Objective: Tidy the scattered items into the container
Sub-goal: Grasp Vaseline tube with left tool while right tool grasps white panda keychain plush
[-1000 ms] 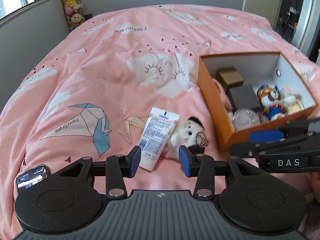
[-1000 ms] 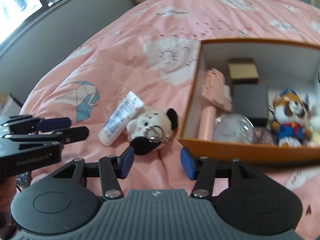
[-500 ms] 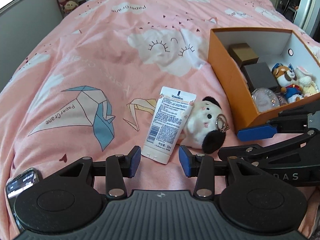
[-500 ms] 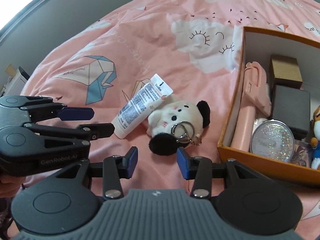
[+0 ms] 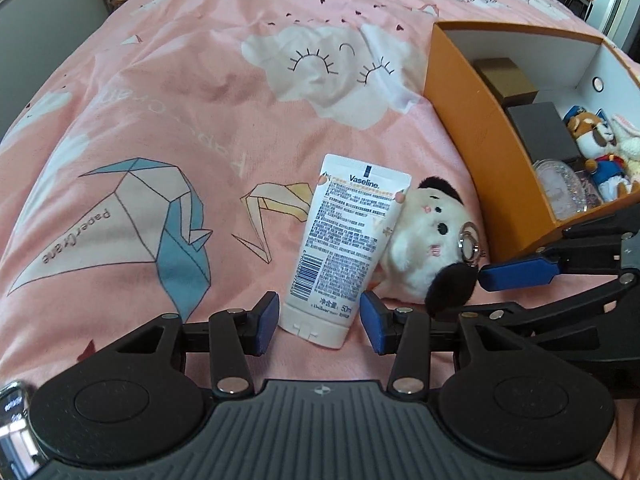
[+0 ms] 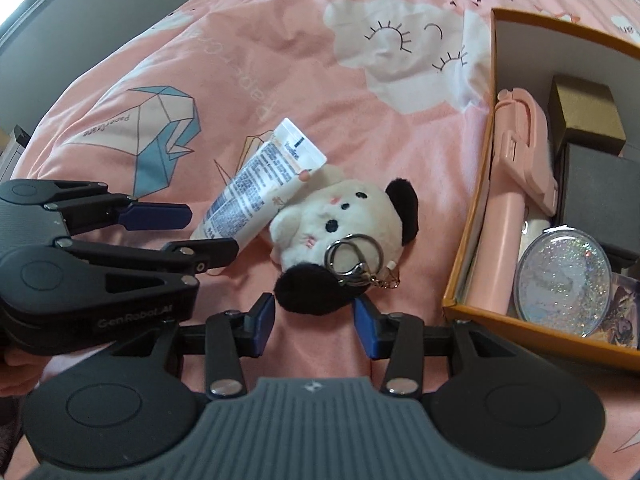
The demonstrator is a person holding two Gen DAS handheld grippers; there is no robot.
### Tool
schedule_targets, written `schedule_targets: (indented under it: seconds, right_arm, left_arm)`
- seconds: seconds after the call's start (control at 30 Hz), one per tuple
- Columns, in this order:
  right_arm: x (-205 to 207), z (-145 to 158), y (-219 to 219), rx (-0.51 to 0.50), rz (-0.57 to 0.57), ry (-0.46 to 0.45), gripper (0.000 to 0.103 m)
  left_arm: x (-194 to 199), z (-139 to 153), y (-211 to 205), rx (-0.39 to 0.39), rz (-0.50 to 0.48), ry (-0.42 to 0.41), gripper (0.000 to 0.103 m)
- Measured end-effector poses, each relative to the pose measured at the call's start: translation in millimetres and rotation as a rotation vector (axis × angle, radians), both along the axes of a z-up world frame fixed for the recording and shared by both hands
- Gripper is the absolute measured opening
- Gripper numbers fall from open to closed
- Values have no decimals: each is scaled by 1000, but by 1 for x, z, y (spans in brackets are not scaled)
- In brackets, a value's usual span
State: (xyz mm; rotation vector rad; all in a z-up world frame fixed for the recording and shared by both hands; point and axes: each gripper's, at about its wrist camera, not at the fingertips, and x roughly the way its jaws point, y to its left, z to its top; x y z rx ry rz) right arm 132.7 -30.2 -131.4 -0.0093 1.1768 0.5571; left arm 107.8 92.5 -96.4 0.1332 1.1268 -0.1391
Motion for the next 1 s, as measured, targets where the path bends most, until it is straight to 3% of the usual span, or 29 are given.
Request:
schedule_targets:
  seconds: [0.33, 0.43, 0.5, 0.57, 0.7, 1.0]
  right_arm:
    - [13, -17, -1, 15, -46, 74, 38]
    - [13, -19, 0, 12, -40, 73, 27]
    - [11, -19, 2, 7, -28, 68, 11]
    - [9, -17, 5, -3, -14, 53, 3]
    - [2, -10, 6, -18, 8, 0, 0]
    - [-13, 10, 8, -17, 76, -87, 0]
  left_arm:
    - [3, -20, -6, 27, 41, -15, 52]
    - [-1, -23, -13, 73, 32, -37, 52]
    - [-5, -24, -17, 95, 23, -54, 52]
    - [-9, -24, -19, 111, 20, -71, 52]
    - [-17, -19, -23, 127, 25, -98, 51]
    - [-35, 0, -14, 83, 92, -114, 51]
